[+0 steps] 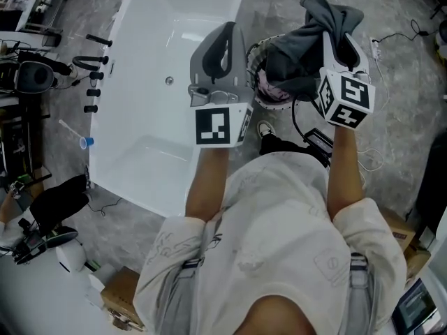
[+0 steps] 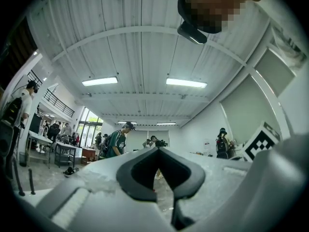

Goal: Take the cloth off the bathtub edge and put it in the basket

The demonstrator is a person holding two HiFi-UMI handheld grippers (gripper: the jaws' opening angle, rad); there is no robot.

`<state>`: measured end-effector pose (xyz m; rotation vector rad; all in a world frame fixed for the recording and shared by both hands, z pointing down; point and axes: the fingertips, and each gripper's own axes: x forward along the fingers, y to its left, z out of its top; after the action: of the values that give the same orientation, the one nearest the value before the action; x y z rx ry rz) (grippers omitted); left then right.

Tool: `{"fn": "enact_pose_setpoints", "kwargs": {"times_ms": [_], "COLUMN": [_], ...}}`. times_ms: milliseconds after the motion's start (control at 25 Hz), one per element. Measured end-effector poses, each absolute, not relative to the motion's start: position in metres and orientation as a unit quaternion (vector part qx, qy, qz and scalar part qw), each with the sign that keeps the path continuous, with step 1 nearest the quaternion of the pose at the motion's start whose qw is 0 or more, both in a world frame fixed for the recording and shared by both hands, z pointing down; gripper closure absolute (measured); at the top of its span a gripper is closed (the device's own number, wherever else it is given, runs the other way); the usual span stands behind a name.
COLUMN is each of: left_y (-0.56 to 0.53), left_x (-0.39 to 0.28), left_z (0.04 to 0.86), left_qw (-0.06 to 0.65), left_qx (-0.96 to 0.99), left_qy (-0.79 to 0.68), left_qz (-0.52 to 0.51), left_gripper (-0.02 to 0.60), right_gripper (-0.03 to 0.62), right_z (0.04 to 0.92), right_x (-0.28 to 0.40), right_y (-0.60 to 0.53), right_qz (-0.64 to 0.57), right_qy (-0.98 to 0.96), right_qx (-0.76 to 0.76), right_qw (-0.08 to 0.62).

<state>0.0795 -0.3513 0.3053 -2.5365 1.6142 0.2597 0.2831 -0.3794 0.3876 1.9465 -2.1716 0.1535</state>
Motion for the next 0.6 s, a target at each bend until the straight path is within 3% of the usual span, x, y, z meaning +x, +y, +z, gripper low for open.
{"fn": "enact_pose_setpoints", "kwargs": {"times_ms": [600], "left_y": [-0.349], "left_x": [0.069], "left_z": [0.319], "left_qw": [0.054], "left_qx": [-0.831], "left_qy": [0.55], "left_qz": [0.071], "left_gripper": [0.583], "right_gripper": [0.479], "right_z": [0.558], "right_x": [0.262], "right_y": [-0.404], "right_qz": [0.165], "right_qy": [-0.743], "right_qx": [0.614], "right_qw": [0.209]}}
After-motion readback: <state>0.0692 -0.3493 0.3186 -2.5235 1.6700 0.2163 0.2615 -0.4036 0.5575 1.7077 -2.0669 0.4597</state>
